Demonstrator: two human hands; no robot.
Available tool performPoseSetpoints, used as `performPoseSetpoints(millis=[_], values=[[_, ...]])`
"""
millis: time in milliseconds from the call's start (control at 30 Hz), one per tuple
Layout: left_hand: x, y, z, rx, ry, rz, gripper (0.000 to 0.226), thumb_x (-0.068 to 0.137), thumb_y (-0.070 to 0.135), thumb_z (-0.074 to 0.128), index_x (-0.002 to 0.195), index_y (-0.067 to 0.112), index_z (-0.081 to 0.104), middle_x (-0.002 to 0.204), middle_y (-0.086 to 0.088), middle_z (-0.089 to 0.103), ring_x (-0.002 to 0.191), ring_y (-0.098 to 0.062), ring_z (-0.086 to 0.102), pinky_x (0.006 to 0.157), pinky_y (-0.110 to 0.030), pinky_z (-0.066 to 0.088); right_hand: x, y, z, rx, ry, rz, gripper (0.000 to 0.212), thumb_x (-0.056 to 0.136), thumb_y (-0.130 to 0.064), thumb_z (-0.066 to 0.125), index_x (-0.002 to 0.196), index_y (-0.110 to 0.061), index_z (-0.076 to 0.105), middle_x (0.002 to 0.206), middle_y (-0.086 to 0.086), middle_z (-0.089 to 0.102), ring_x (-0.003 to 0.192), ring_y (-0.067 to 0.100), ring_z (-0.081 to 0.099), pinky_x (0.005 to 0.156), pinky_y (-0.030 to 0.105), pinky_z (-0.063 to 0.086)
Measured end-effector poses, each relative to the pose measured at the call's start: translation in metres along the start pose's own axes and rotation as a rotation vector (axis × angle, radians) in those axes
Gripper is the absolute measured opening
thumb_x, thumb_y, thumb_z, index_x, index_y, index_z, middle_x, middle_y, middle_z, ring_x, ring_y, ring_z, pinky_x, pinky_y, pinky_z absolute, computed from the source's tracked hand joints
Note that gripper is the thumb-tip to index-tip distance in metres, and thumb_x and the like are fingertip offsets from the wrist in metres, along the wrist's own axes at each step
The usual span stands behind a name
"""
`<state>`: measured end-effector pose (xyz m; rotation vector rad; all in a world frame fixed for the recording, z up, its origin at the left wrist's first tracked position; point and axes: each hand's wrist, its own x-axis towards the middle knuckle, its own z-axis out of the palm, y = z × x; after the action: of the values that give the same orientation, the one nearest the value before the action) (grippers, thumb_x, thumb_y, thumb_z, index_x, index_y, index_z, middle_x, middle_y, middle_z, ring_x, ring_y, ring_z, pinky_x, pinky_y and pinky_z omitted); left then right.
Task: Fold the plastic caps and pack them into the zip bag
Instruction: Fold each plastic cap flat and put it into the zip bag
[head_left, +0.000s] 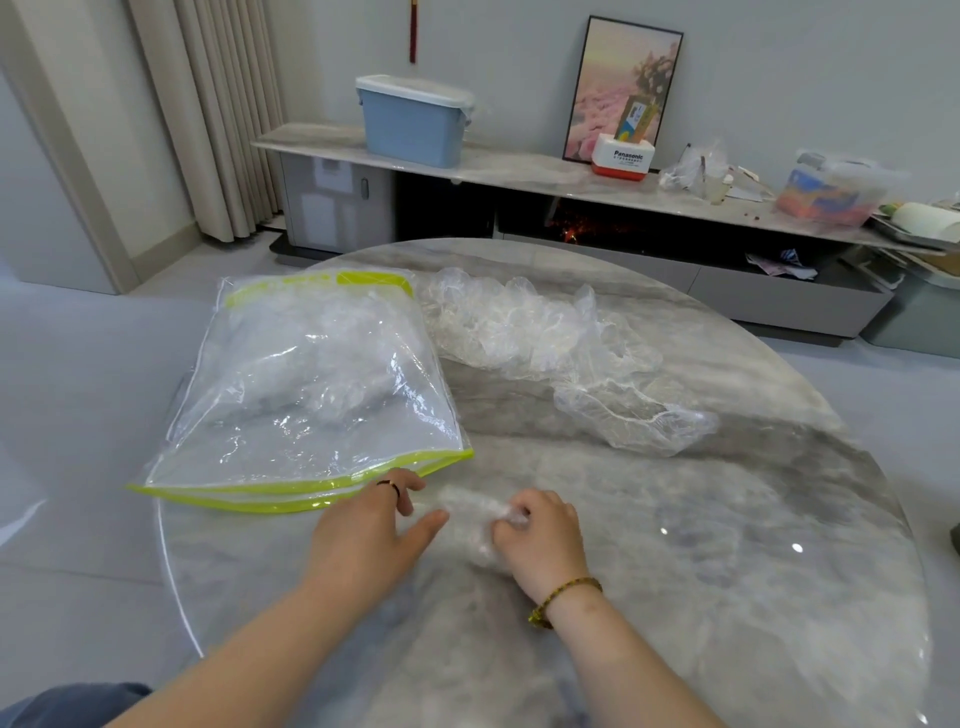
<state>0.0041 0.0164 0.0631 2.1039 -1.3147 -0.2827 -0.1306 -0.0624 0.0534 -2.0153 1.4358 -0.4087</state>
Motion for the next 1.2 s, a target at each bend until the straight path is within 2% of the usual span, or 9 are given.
performPoseSetpoints(millis=[133, 267, 333, 433, 700, 833, 967, 1067, 1200], values=[[0.014, -0.031, -0.049, 0.345, 0.282, 0.327, 0.031, 0.064, 0.039, 0.074, 0.083, 0.014, 0.07, 0.078, 0.0, 0.065, 0.066, -0.027, 0.065, 0.062, -0.028, 0.045, -0.01, -0.005, 0.002, 0.609, 0.032, 0.069, 0.033, 0.082, 0.005, 0.053, 0.061, -0.014, 0.036, 0.06, -0.001, 0.036, 0.054, 0.01, 0.035, 0.044, 0.011, 0.029], [0.025, -0.079, -0.082, 0.686, 0.156, 0.225, 0.08, 0.016, 0.025, 0.095, 0.09, 0.007, 0.071, 0.089, -0.013, 0.068, 0.074, -0.034, 0.067, 0.074, -0.037, 0.041, -0.011, -0.031, 0.018, 0.641, -0.132, -0.032, 0.03, 0.083, 0.01, 0.051, 0.068, -0.016, 0.048, 0.061, -0.002, 0.047, 0.043, -0.003, 0.042, 0.046, 0.009, 0.034], [0.022, -0.089, -0.095, 0.708, 0.031, 0.115, 0.077, 0.04, 0.028, 0.093, 0.11, 0.011, 0.066, 0.112, -0.011, 0.063, 0.095, -0.032, 0.064, 0.082, -0.038, 0.043, -0.009, -0.041, 0.027, 0.621, -0.178, -0.086, 0.035, 0.084, 0.012, 0.048, 0.073, -0.021, 0.054, 0.063, -0.006, 0.054, 0.048, -0.005, 0.047, 0.051, 0.008, 0.036], [0.023, -0.1, -0.105, 0.583, 0.062, 0.008, 0.053, 0.089, 0.034, 0.055, 0.139, 0.027, 0.038, 0.143, 0.008, 0.036, 0.13, -0.017, 0.036, 0.099, -0.028, 0.028, -0.006, -0.054, 0.039, 0.615, -0.225, -0.109, 0.04, 0.085, 0.014, 0.044, 0.083, -0.024, 0.059, 0.068, -0.016, 0.06, 0.056, -0.011, 0.054, 0.057, 0.004, 0.039], [0.032, -0.128, -0.096, 0.387, -0.163, -0.109, 0.072, 0.084, 0.048, 0.059, 0.144, 0.032, 0.022, 0.153, 0.012, 0.009, 0.14, -0.011, 0.017, 0.106, -0.024, 0.027, 0.007, -0.066, 0.065, 0.345, -0.256, -0.201, 0.041, 0.089, 0.008, 0.037, 0.12, -0.01, 0.056, 0.113, -0.008, 0.051, 0.108, 0.002, 0.045, 0.078, -0.009, 0.028], [0.034, -0.13, -0.092, 0.44, -0.166, -0.064, 0.054, 0.091, 0.043, 0.05, 0.141, 0.035, 0.03, 0.152, 0.016, 0.012, 0.138, -0.005, 0.02, 0.099, -0.018, 0.032, 0.016, -0.07, 0.076, 0.28, -0.285, -0.213, 0.042, 0.091, 0.005, 0.036, 0.127, -0.008, 0.052, 0.123, -0.006, 0.048, 0.122, 0.005, 0.041, 0.086, -0.004, 0.023], [0.035, -0.128, -0.092, 0.298, 0.037, -0.067, 0.031, 0.096, 0.035, 0.042, 0.117, 0.026, 0.063, 0.139, 0.017, 0.043, 0.124, -0.007, 0.043, 0.084, -0.021, 0.038, 0.011, -0.075, 0.077, 0.362, -0.348, -0.217, 0.042, 0.084, 0.01, 0.038, 0.114, -0.008, 0.062, 0.105, -0.006, 0.057, 0.102, 0.007, 0.054, 0.085, 0.008, 0.04], [0.034, -0.115, -0.093, 0.151, 0.171, -0.057, 0.029, 0.096, 0.035, 0.046, 0.112, 0.025, 0.067, 0.128, 0.012, 0.056, 0.119, -0.014, 0.05, 0.077, -0.025, 0.038, 0.005, -0.083, 0.079, 0.428, -0.308, -0.25, 0.044, 0.073, -0.005, 0.041, 0.108, -0.009, 0.066, 0.093, -0.02, 0.06, 0.082, -0.015, 0.055, 0.078, 0.004, 0.04], [0.026, -0.091, -0.099, 0.096, 0.273, 0.091, 0.06, 0.079, 0.057, 0.027, 0.108, 0.026, 0.069, 0.114, 0.009, 0.065, 0.109, -0.018, 0.058, 0.07, -0.025, 0.036, 0.028, -0.112, 0.074, 0.571, -0.133, -0.143, 0.039, 0.085, 0.004, 0.038, 0.107, -0.018, 0.062, 0.055, -0.014, 0.047, 0.038, -0.003, 0.042, 0.046, 0.008, 0.033]])
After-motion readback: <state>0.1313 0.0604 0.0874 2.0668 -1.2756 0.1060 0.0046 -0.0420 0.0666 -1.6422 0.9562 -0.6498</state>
